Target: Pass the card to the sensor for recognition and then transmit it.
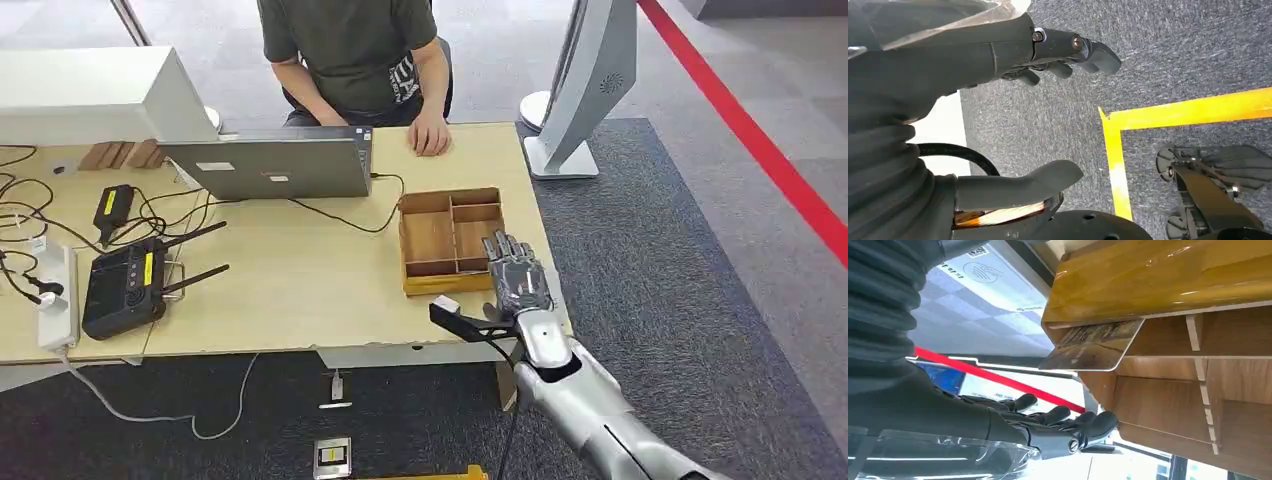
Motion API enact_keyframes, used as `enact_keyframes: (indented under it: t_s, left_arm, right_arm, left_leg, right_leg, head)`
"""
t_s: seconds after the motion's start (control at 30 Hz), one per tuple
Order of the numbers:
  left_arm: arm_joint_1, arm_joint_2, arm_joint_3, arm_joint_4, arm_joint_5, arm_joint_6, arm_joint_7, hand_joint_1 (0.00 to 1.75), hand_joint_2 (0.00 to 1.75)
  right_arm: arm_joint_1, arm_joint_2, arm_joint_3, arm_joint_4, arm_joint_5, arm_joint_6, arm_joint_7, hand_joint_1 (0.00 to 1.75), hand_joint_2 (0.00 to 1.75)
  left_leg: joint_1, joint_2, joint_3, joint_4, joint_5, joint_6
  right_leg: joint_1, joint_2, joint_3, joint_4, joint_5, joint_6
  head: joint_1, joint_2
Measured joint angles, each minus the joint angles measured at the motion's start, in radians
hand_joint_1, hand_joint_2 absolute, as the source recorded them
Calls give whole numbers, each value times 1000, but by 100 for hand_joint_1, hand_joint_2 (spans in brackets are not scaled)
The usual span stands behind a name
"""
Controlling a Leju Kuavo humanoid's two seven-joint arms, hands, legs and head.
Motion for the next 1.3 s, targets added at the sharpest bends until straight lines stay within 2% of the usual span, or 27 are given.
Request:
enact_keyframes:
  t_s: [0.23, 1.3]
  left_arm:
    - [0, 0, 0, 0, 3, -3, 8, 0, 175]
    - [-1, 0, -18, 0, -15, -9, 7, 0, 175]
  right_arm:
    - [-9, 6, 0, 18, -14, -20, -19, 0, 175]
    - [-12, 10, -4, 57, -32, -26, -18, 0, 175]
  left_leg:
    - [0, 0, 0, 0, 0, 0]
    - [0, 0, 0, 0, 0, 0]
  right_leg:
    - [0, 0, 0, 0, 0, 0]
    - [0, 0, 0, 0, 0, 0]
  head:
    - [0, 0]
    - [0, 0]
